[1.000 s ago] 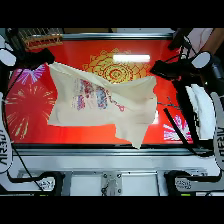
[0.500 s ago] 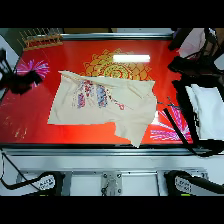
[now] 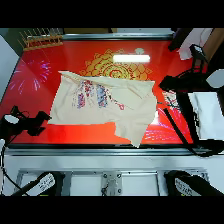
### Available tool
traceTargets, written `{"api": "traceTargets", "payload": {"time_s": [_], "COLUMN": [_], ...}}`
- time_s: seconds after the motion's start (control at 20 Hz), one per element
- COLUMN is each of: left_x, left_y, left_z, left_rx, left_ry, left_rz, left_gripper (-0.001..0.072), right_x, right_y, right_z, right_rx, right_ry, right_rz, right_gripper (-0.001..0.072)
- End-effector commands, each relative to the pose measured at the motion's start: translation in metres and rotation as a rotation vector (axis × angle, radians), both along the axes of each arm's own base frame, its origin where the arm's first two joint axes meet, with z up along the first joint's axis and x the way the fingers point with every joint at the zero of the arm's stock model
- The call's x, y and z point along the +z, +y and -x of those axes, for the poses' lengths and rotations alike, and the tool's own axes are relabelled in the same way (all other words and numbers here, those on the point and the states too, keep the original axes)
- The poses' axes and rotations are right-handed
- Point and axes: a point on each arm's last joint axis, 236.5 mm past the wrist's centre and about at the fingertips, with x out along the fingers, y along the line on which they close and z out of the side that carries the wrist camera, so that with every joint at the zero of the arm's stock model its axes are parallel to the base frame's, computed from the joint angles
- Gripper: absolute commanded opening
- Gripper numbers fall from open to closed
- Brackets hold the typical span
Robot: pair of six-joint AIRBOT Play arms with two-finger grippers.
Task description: Fold the clothes and pants, and hang the long-sleeved shirts on hangers.
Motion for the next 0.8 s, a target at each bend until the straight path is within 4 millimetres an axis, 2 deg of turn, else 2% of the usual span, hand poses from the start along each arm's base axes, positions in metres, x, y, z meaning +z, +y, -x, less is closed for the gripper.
{"api": "traceTargets", "payload": {"time_s": [0.0, 0.25, 0.3, 0.4, 0.5, 0.55, 0.65, 0.75], "left_x": [-0.013, -0.017, -0.017, -0.017, -0.016, -0.015, -0.015, -0.013], "left_y": [-0.008, -0.019, -0.02, -0.019, -0.017, -0.016, -0.017, -0.02], "left_z": [-0.015, -0.04, -0.042, -0.042, -0.04, -0.039, -0.036, -0.034], "left_rx": [0.028, -0.038, -0.041, -0.041, -0.037, -0.038, -0.08, -0.132], "left_ry": [-0.013, 0.005, 0.004, 0.002, 0.003, 0.004, 0.007, 0.005], "left_rz": [0.03, 0.044, 0.043, 0.041, 0.042, 0.043, 0.035, 0.025], "left_gripper": [0.0689, 0.0689, 0.0666, 0.0331, 0.0094, 0.0024, 0.0008, 0.0008], "right_x": [-0.001, -0.002, -0.003, -0.004, -0.009, -0.014, -0.037, -0.078], "right_y": [0.015, 0.015, 0.015, 0.014, 0.008, 0.003, -0.013, -0.034], "right_z": [0.006, 0.007, 0.008, 0.009, 0.013, 0.016, 0.026, 0.043], "right_rx": [0.038, 0.039, 0.041, 0.041, 0.037, 0.03, -0.004, -0.081], "right_ry": [0.002, 0.007, 0.011, 0.021, 0.044, 0.064, 0.132, 0.246], "right_rz": [0.003, 0.004, 0.004, 0.007, 0.022, 0.032, 0.035, 0.016], "right_gripper": [0.0481, 0.0481, 0.0481, 0.0481, 0.0481, 0.0481, 0.0481, 0.0481]}}
